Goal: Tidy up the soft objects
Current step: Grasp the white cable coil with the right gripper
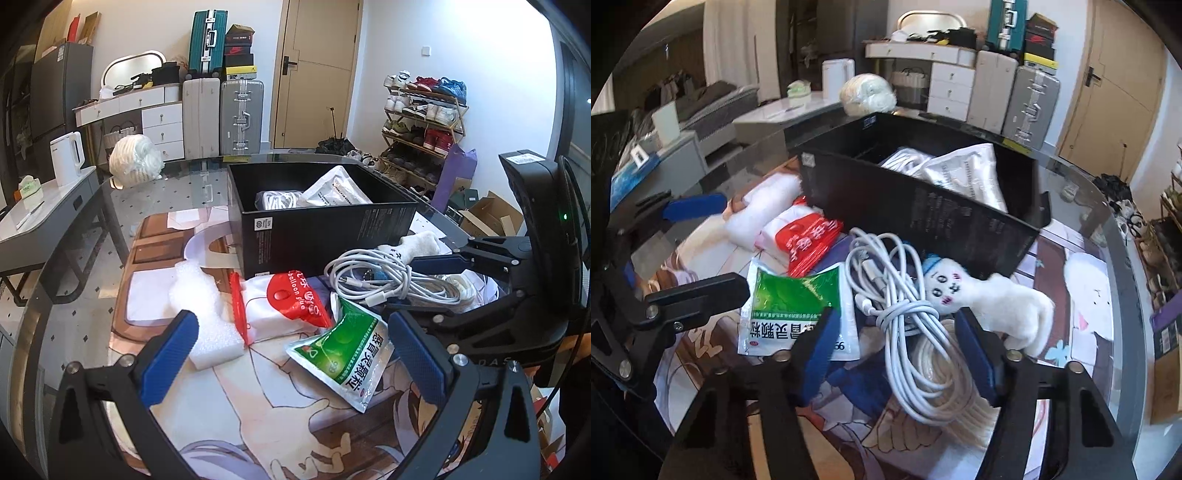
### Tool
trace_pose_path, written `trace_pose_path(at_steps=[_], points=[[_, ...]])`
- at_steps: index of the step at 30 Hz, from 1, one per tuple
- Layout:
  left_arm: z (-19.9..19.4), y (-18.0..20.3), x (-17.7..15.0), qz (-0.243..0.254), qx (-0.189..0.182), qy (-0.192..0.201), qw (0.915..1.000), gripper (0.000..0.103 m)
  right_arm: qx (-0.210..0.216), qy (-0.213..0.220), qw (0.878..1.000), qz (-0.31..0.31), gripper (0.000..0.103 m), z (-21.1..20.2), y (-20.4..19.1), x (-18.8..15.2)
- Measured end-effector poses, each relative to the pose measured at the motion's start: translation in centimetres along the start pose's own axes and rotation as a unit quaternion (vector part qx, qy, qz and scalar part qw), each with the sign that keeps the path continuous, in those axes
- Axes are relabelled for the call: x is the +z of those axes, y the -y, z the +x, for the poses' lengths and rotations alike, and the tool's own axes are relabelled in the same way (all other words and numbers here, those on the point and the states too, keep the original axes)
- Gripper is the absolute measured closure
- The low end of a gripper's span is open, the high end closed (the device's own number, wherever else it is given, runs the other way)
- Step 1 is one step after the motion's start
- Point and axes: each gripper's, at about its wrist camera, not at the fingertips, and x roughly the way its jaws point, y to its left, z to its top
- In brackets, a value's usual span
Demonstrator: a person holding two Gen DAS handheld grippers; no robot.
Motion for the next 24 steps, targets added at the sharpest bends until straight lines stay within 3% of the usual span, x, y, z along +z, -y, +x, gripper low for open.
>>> trace_pose_path(at_steps=[8,11,13,24], points=[[0.1,-0.1,0.0,-0.003,-0.006,-0.003,1.0,0.0,0.012,-0.016,1.0,-0.017,0.043,0.9,0.0,0.6],[0.1,-0.1,0.0,-0.002,-0.005,-0.003,1.0,0.0,0.006,-0.017,1.0,-0.02,0.054,1.0,-0.1,0.6],[0.0,-0.1,0.0,0.0,-0.005,-0.003,1.0,0.0,0.003,-0.019,1.0,-0.022,0.067,0.8,-0.1,0.4],[0.3,0.1,0.1,0.007,-0.004,-0.01,0.9999,0.0,0.002,0.021,1.0,-0.013,0.071,-1.6,-1.1,-1.3]])
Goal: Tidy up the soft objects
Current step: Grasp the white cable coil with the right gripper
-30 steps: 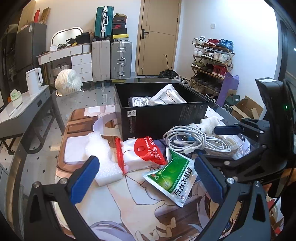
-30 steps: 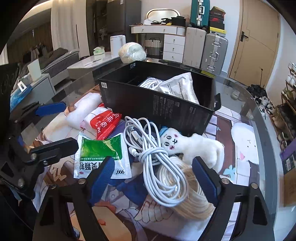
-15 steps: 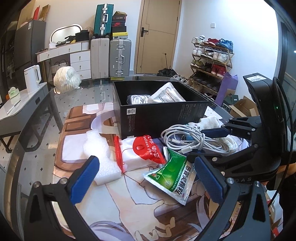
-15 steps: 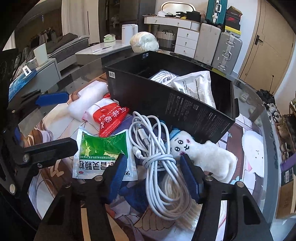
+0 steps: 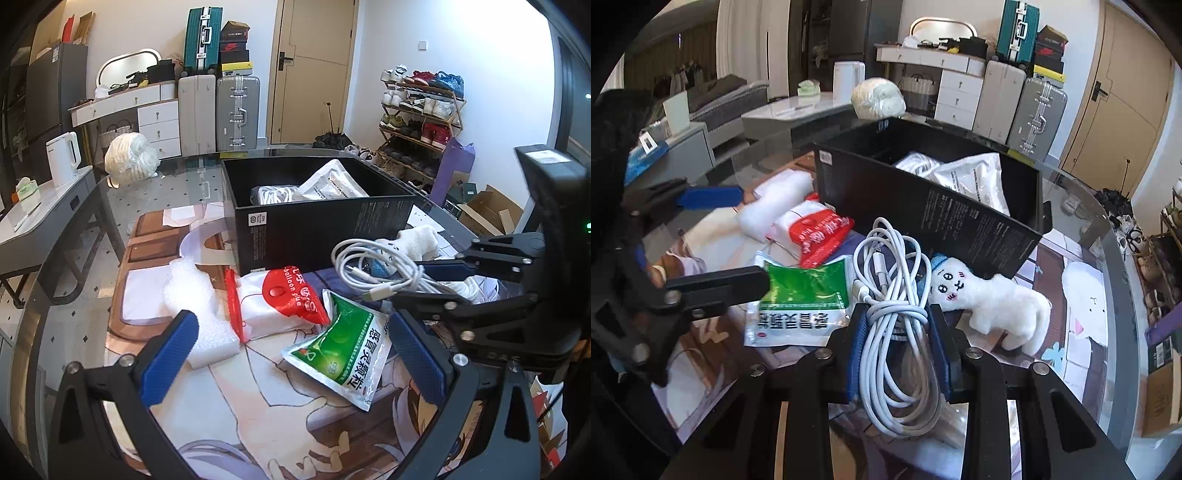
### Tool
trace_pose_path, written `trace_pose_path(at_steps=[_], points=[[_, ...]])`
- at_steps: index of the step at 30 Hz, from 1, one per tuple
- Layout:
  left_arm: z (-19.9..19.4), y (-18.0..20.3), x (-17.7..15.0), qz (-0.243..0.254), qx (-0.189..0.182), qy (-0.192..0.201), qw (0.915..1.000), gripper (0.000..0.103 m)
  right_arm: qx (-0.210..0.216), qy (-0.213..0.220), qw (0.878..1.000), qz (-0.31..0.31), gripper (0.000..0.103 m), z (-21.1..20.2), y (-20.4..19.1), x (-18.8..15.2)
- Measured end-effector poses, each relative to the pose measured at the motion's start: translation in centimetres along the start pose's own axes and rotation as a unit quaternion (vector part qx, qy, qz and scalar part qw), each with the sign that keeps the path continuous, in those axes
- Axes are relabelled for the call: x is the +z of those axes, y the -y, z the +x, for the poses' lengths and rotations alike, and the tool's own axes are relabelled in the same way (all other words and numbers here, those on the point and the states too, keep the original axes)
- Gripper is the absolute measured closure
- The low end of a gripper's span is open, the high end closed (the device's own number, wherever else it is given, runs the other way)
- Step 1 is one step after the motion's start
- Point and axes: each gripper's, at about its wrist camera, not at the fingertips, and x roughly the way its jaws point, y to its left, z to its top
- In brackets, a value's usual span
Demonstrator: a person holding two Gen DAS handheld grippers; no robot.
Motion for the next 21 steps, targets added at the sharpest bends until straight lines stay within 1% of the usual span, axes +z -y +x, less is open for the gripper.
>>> trace_pose_path(at_steps=[4,10,12,15,18,21], points=[[0.1,0.2,-0.1,0.007,-0.005,-0.003,1.0,0.0,0.0,0.027,0.999,0.019,0.071,-2.1,0.0,-0.4],[0.7,1.1,0.0,0.031,-0.006,-0.021,0.9993,0.0,0.007,0.058,0.997,0.059,0.071,-4.9,1.0,-1.0],[1.1,1.6,0.0,0.044,-0.009,-0.031,0.9985,0.0,0.012,0.062,0.996,0.064,0.071,-5.4,1.3,-1.2],[1.8,2.4,0.0,0.068,-0.009,-0.049,0.9965,0.001,0.008,0.067,0.996,0.066,0.071,-6.1,1.6,-1.2],[2.2,3.6,-0.1,0.098,-0.021,-0.061,0.9931,0.006,0.009,0.068,0.994,0.08,0.071,-6.5,2.3,-1.5],[2.8,4.5,-0.3,0.122,-0.038,-0.083,0.9884,0.017,0.008,0.073,0.993,0.088,0.071,-7.1,2.9,-1.6]])
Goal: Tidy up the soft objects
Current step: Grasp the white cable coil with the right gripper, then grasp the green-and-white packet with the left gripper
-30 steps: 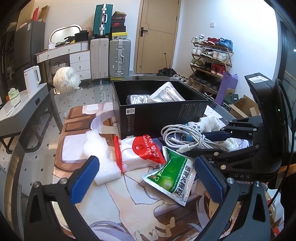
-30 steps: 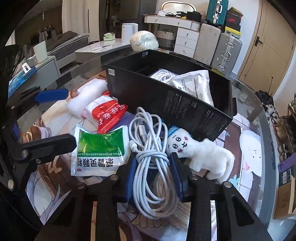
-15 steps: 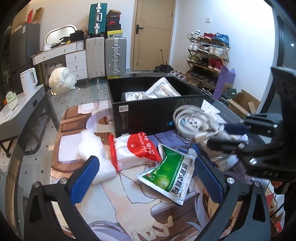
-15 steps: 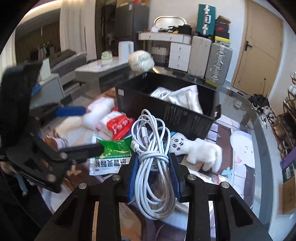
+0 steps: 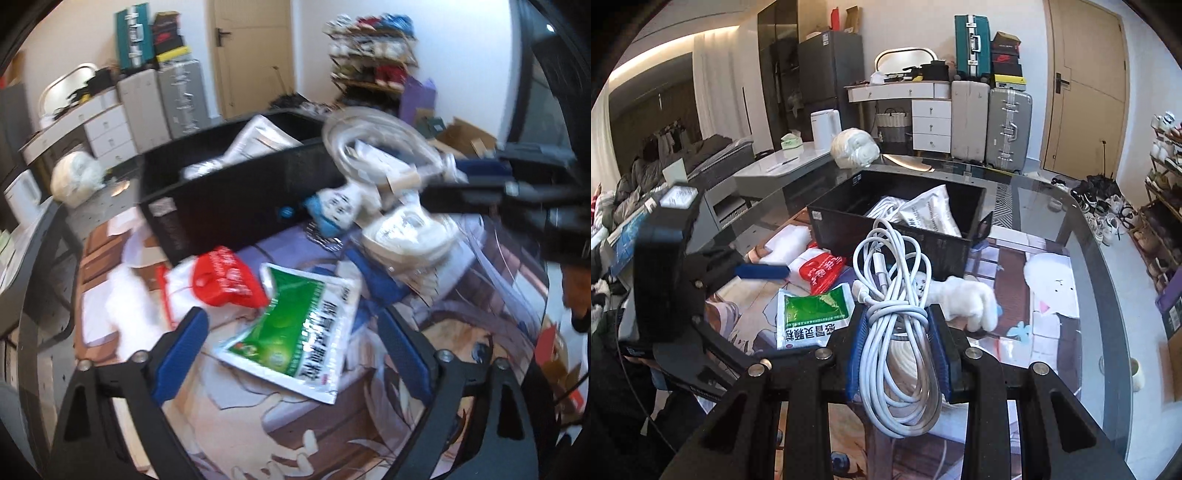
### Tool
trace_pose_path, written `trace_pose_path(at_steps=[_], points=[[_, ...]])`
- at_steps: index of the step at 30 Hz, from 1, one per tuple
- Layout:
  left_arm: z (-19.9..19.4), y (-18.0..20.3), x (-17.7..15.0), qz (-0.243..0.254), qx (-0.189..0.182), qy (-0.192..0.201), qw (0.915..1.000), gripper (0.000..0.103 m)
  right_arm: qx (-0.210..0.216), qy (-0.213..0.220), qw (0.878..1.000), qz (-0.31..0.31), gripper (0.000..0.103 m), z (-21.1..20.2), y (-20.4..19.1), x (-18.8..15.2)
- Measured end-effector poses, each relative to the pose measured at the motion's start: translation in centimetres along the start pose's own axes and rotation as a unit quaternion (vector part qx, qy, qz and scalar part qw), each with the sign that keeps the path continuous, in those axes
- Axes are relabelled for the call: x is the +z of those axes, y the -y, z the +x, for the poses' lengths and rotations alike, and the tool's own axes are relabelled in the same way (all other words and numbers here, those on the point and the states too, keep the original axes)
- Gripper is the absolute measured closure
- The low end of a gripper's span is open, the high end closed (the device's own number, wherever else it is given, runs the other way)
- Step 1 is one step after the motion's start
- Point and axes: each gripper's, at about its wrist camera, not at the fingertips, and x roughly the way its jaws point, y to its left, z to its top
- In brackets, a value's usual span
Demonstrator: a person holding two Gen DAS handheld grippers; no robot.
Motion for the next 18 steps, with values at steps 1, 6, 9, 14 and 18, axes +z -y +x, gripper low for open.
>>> trace_pose_path(at_steps=[1,6,9,14,18], points=[[0.2,0.3,0.0,0.007,-0.012,-0.007,0.9999,0.024,0.001,0.002,1.0,0.003,0.071,-0.2,0.2,0.0],[0.8,1.3,0.2,0.025,-0.022,-0.025,0.9991,0.039,0.002,0.004,1.0,0.014,0.071,-0.6,0.9,0.0],[0.9,1.3,0.3,0.015,-0.023,-0.026,0.9993,0.039,0.003,0.005,1.0,0.017,0.071,-0.7,0.9,-0.1],[1.3,1.2,0.6,0.009,-0.024,-0.029,0.9992,0.038,0.006,0.004,1.0,0.018,0.071,-0.6,0.9,-0.2],[1.6,1.7,0.8,0.007,-0.025,-0.025,0.9993,0.048,0.006,0.002,1.0,0.02,0.071,-0.5,1.0,0.0]])
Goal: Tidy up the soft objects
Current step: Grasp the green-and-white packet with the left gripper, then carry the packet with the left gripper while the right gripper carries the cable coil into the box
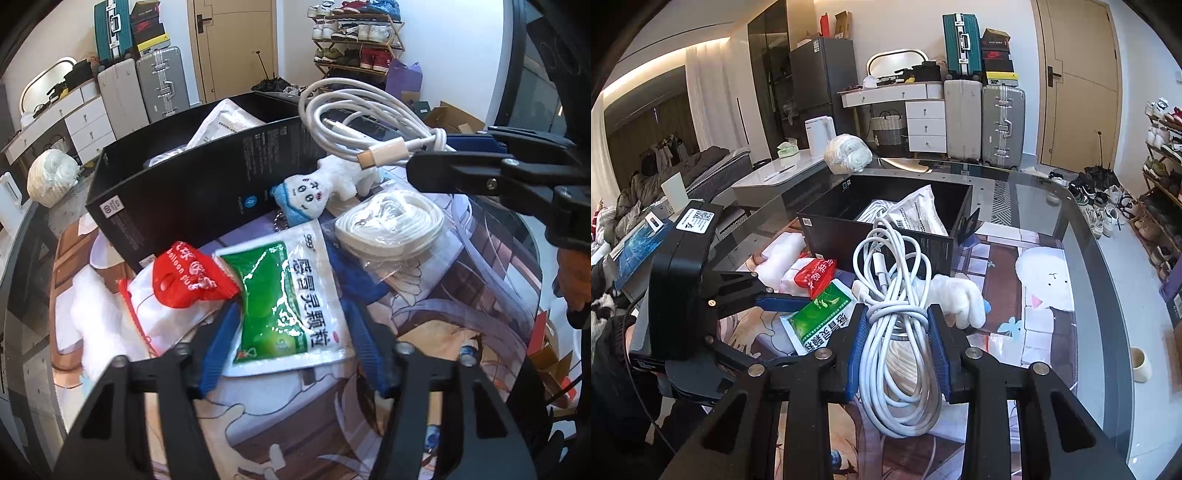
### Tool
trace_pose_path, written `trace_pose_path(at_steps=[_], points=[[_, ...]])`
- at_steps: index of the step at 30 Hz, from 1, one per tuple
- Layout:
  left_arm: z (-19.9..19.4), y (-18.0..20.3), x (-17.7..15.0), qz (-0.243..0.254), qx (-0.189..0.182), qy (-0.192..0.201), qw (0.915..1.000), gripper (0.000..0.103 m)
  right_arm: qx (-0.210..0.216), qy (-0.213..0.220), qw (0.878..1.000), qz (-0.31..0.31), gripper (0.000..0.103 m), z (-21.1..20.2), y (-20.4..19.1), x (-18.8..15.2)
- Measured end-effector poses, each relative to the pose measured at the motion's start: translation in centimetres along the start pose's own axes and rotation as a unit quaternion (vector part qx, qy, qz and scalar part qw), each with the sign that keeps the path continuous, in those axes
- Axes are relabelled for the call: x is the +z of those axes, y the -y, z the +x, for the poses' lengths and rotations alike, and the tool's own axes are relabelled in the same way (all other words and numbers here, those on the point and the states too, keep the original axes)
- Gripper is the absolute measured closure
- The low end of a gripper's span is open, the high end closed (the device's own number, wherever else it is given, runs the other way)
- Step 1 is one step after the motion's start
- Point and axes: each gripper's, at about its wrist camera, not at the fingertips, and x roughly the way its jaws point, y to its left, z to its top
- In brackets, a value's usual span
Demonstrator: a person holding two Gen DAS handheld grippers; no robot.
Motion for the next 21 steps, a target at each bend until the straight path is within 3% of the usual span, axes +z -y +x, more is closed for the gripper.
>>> trace_pose_path(at_steps=[5,14,21], points=[[-0.4,0.5,-0.2,0.011,0.006,0.012,0.9999,0.063,-0.001,0.0,1.0,0.001,0.071,0.0,0.2,0.0],[-1.7,-0.3,-0.9,0.001,-0.001,0.026,0.9997,0.075,-0.002,0.002,1.0,-0.002,0.071,0.1,0.2,0.0],[-2.5,-0.9,-1.6,-0.014,-0.006,0.031,0.9994,0.077,-0.002,0.01,1.0,-0.005,0.071,-0.1,0.0,0.1]])
